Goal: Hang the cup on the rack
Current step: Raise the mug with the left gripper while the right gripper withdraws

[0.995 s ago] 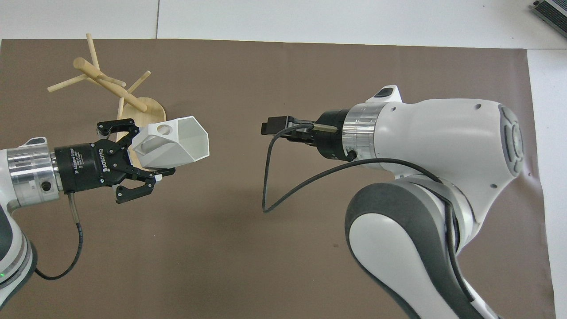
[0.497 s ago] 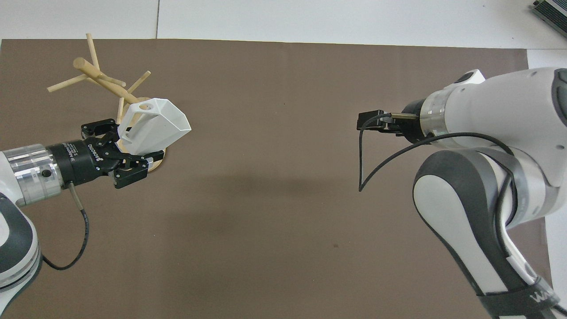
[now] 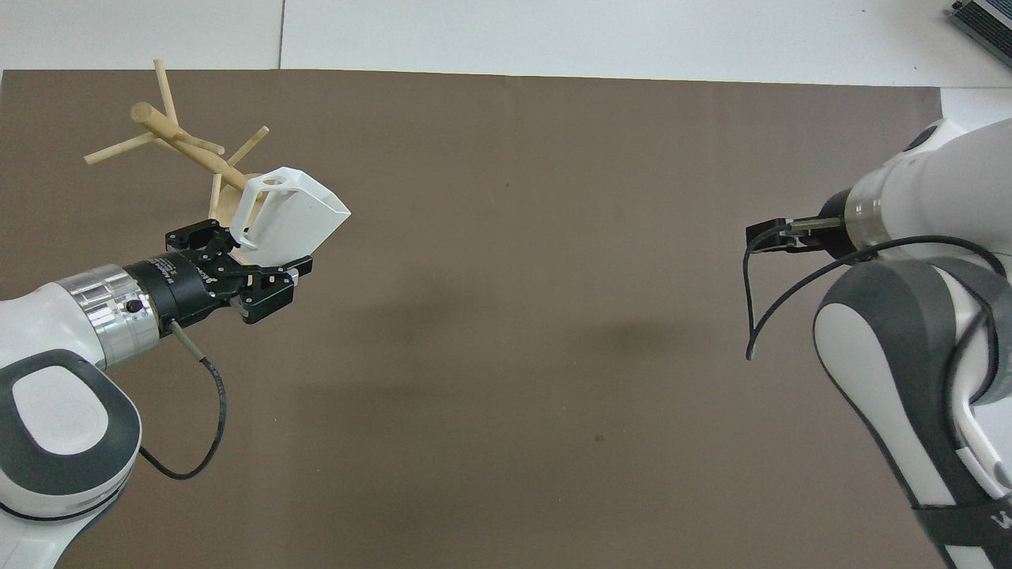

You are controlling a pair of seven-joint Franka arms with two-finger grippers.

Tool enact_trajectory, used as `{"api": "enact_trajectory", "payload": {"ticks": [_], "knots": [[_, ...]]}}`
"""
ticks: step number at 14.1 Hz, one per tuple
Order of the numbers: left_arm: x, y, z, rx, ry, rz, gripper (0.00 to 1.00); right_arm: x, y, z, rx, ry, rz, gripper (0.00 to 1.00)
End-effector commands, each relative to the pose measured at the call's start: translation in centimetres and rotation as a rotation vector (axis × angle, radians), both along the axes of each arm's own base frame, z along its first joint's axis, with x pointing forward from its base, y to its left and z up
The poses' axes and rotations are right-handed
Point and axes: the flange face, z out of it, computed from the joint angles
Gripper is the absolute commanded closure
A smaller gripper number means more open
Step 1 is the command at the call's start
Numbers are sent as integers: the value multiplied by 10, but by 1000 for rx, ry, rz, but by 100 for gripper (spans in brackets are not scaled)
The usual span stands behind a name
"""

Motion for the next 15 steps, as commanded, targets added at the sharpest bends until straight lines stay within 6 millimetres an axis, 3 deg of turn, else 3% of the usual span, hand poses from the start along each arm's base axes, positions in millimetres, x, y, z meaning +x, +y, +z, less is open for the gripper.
{"api": "enact_trajectory", "payload": {"ticks": [1, 4, 7, 10, 12, 13, 15], "knots": [[4, 2, -8, 12, 9, 77, 100, -9, -12, 18, -30, 6, 53, 0], [12, 2, -21, 30, 8, 142, 100, -11, -13, 34, -16, 25, 44, 0], [18, -6, -29, 39, 7, 148, 100, -15, -17, 63, -14, 34, 34, 0], [27, -5, -25, 39, -15, 174, 100, -17, -21, 64, -12, 90, 22, 0], [28, -3, -24, 37, -15, 178, 100, -6, -18, 77, 37, 136, 14, 0], [29, -1, -24, 39, -17, 183, 100, -2, -23, 94, 50, 136, 4, 0], [33, 3, -25, 48, -32, 201, 100, -4, -29, 109, 51, 113, -8, 0]]}}
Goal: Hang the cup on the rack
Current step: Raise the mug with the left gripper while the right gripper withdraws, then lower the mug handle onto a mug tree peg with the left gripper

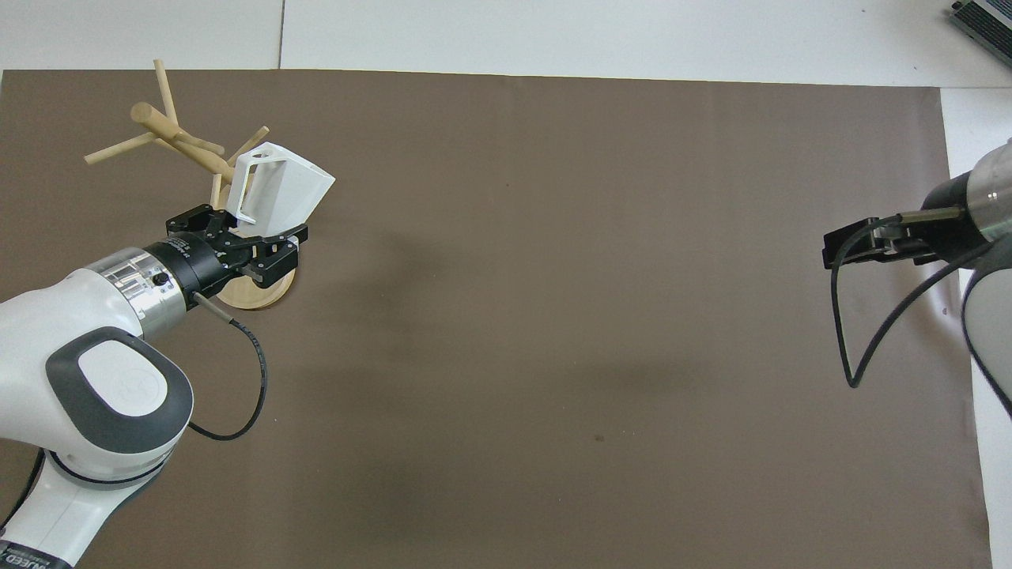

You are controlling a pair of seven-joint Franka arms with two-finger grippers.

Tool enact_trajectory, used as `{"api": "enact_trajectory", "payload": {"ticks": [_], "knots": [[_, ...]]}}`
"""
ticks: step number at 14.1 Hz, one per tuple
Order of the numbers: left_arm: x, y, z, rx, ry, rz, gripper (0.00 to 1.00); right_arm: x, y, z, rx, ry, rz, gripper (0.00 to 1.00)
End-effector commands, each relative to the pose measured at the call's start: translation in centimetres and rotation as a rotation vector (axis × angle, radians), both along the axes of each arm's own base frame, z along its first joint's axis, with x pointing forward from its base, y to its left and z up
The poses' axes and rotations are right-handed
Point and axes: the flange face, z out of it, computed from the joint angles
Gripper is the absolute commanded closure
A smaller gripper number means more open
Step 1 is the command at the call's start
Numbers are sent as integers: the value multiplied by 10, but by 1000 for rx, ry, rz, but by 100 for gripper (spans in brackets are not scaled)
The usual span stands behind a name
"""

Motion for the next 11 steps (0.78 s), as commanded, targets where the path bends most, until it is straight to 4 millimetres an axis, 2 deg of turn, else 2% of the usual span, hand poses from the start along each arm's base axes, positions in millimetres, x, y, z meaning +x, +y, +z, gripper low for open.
{"api": "enact_trajectory", "payload": {"ticks": [1, 4, 8, 11], "knots": [[11, 4, 2, 5, -13, 32, 100, 7, -8, 17, 27, -4, -17, 0], [15, 7, -3, 13, -13, 39, 100, 7, -7, 17, 27, -5, -43, 0], [26, 8, -1, 14, -27, 48, 100, 2, -15, 24, 23, -11, -55, 0], [33, 12, 0, 11, -30, 55, 100, 2, -13, 24, 23, -14, -54, 0]]}}
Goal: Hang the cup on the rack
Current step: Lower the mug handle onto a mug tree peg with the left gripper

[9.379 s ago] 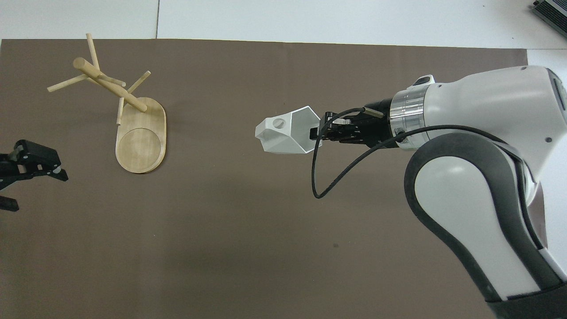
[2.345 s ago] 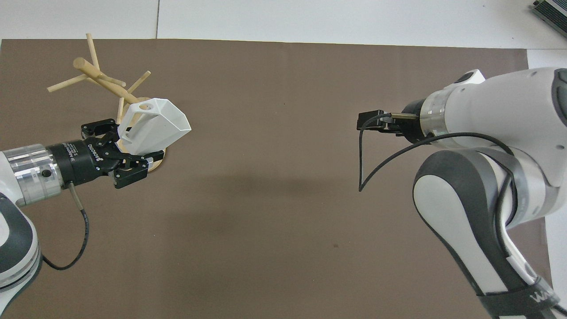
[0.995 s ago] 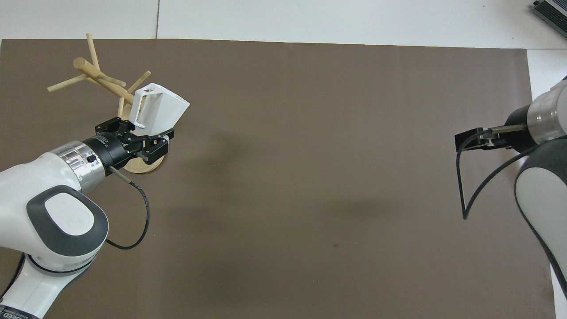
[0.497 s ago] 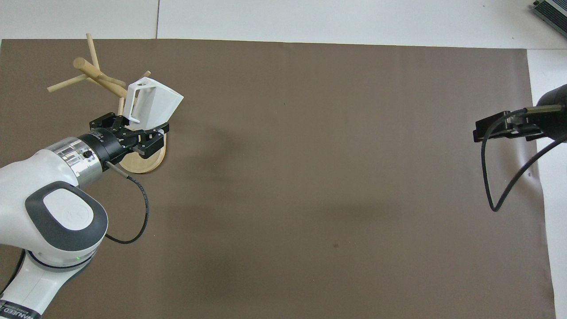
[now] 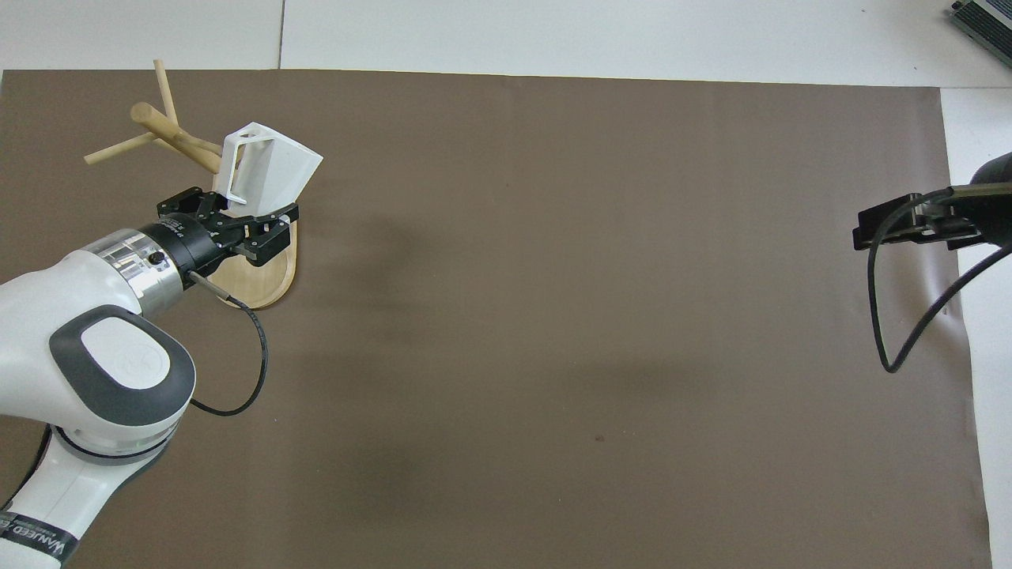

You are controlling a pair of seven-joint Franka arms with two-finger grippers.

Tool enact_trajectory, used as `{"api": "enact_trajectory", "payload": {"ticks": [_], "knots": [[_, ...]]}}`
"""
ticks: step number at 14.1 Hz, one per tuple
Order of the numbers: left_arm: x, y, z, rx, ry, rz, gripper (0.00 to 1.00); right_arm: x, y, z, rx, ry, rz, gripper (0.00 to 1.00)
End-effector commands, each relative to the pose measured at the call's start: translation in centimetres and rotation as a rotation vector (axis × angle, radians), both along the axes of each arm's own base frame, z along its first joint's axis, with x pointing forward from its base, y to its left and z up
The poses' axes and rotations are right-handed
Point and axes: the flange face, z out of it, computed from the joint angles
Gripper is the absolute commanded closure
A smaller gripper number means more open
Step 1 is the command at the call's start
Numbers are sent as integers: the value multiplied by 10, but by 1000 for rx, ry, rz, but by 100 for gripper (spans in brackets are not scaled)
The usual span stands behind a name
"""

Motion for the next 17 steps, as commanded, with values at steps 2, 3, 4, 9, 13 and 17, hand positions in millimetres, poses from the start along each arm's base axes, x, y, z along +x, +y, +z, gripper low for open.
{"api": "enact_trajectory", "payload": {"ticks": [2, 3, 4, 9, 13, 17], "knots": [[12, 8, 5, 4, -16, 24, 100, -3, 0, 5, 18, 5, -19, 0], [12, 9, 5, 6, -17, 22, 100, -4, 0, 4, 18, 6, -18, 0], [13, 10, 5, 14, -23, 17, 100, -4, 0, 4, 18, 6, -19, 0], [17, 16, -3, 22, -17, 31, 100, -5, 0, 2, 17, 6, -20, 0], [22, 23, -4, 27, -23, 37, 100, -5, 3, 1, 16, 9, -12, 0], [24, 24, -5, 27, -23, 39, 100, -7, 2, 1, 15, 15, -12, 0]]}}
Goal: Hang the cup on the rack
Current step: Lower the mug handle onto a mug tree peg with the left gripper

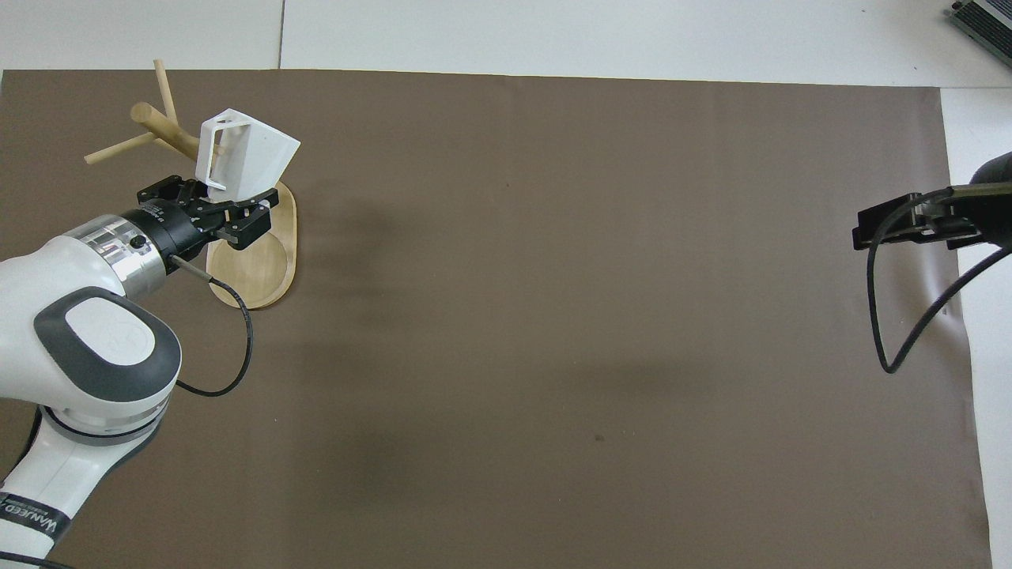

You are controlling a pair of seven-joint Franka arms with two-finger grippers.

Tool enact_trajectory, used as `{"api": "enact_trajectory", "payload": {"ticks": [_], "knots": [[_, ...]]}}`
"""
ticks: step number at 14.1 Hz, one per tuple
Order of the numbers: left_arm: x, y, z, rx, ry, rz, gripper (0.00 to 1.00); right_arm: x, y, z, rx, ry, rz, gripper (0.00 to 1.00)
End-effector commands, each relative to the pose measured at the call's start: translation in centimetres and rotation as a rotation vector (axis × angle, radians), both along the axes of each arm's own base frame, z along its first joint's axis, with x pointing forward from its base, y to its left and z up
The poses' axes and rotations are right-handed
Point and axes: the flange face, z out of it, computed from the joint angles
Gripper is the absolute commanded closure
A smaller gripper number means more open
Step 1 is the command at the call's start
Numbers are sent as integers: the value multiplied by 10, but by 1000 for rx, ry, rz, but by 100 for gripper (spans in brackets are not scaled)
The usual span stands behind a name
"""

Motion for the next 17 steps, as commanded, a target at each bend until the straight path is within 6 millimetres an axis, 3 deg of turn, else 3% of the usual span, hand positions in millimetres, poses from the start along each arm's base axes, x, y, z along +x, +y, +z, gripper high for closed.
{"api": "enact_trajectory", "payload": {"ticks": [1, 4, 17], "knots": [[7, 3, 2, 15, -15, 2, 100, -6, 1, 1, 15, 15, -16, 0], [8, 14, 0, 15, -12, 20, 100, -7, 1, 1, 15, 15, -16, 0], [9, 27, -5, 23, -6, 34, 100, -7, 0, 1, 15, 18, -13, 0]]}}
